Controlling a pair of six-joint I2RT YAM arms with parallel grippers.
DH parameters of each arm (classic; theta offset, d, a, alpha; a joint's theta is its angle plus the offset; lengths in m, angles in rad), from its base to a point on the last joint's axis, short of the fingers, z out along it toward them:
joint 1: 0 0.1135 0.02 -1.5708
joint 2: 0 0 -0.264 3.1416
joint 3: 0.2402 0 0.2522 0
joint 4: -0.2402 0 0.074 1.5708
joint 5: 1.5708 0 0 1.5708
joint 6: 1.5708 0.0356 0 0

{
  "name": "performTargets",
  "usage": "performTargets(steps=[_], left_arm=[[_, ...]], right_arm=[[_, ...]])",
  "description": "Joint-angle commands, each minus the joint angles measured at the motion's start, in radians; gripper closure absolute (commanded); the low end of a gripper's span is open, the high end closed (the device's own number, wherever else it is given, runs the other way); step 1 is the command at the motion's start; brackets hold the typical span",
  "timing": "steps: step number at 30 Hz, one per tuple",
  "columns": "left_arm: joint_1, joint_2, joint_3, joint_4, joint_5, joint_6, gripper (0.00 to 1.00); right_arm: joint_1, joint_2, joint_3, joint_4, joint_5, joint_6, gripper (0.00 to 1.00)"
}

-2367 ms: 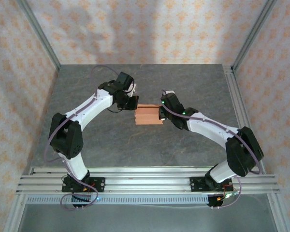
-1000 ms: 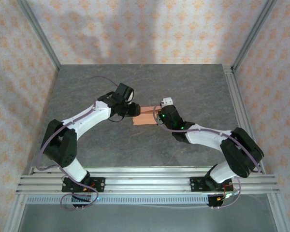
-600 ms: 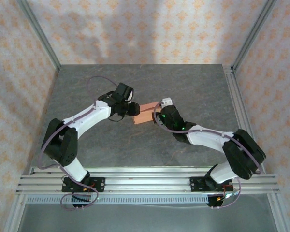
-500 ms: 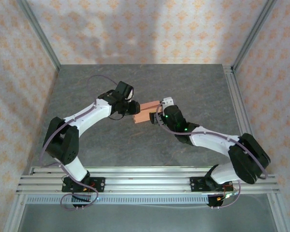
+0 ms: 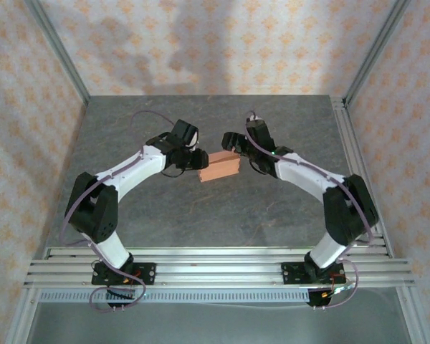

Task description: Fold the paper box

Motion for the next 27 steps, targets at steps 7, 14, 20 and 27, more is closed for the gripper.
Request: performTargets(steps=[7, 14, 20, 27], left_arm=[[0.009, -0.068, 0.006, -0.094, -0.018, 0.014, 0.51], [0.06, -0.06, -0.036, -0.034, -0.006, -0.045, 0.23], [0.087, -0.025, -0.06, 0.063, 0.045, -0.105, 0.31], [0.087, 0.005, -0.126, 0.09, 0.076, -0.093, 0.53]], right_arm=[[-0.002, 0.113, -0.01, -0.064, -0.114, 0.014, 0.32], [-0.002, 0.112, -0.087, 0.039, -0.098, -0.004, 0.47], [-0.004, 0.1, -0.189, 0.198, -0.112, -0.011, 0.51], [-0.003, 0.112, -0.212, 0.235, -0.116, -0.005, 0.51]])
